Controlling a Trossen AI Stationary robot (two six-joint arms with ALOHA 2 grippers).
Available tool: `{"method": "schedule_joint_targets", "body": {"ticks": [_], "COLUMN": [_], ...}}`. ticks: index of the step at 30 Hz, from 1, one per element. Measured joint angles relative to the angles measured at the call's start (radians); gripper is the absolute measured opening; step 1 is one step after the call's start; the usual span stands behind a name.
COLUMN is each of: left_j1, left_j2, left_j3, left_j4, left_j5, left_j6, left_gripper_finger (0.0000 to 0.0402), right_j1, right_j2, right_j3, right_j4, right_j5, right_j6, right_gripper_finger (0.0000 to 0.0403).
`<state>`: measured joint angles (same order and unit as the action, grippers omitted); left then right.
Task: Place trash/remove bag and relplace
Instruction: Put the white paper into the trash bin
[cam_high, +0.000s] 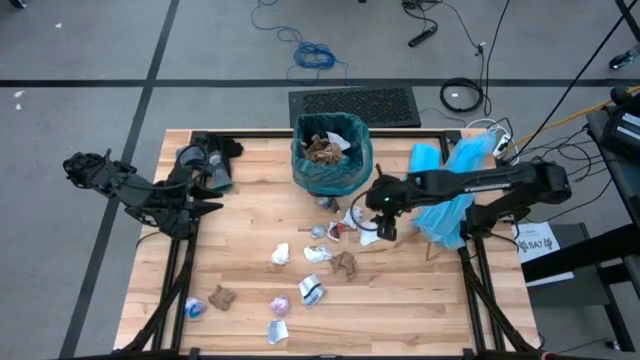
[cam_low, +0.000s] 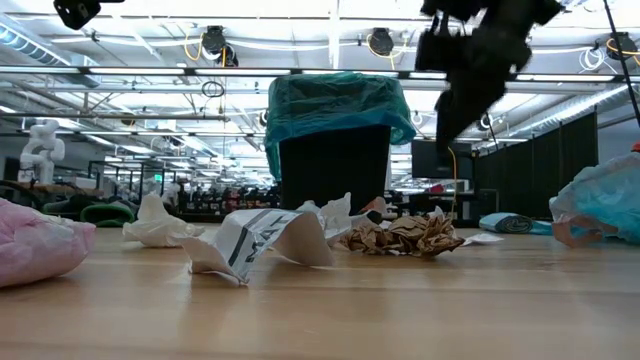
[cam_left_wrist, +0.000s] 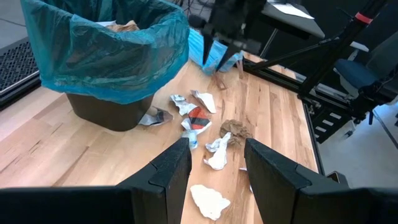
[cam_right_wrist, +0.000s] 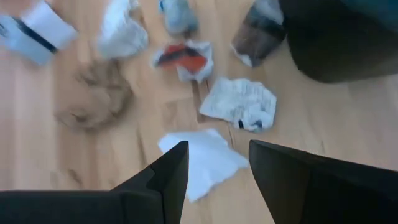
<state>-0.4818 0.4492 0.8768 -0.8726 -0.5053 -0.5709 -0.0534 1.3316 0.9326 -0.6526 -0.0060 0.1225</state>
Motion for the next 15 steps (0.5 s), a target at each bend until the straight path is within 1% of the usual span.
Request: {"method": "schedule_joint_targets", "body": {"ticks": [5,10,15], "left_j1": [0.000,0.000,0.000], "left_j2": [0.000,0.000,0.000], "left_j3": [0.000,0.000,0.000], "left_j4": [0.000,0.000,0.000], "left_j5": [0.000,0.007,0.007], "left_j6": [0.000,0.000,0.001], "left_gripper_finger": [0.0154,0.0154,0.0154], "right_j1": [-0.015,-0.031,-0.052], "right_j2": [0.103,0.192,0.252], "right_j3": [-0.008,-0.008,-0.008], "right_j4": [-0.010,0.042,0.052], "right_j5": [0.000,-0.005,-0.050], "right_j6": [-0.096,-0.179,-0.227], "right_gripper_finger": [0.0160,0.0160,0.0160]}}
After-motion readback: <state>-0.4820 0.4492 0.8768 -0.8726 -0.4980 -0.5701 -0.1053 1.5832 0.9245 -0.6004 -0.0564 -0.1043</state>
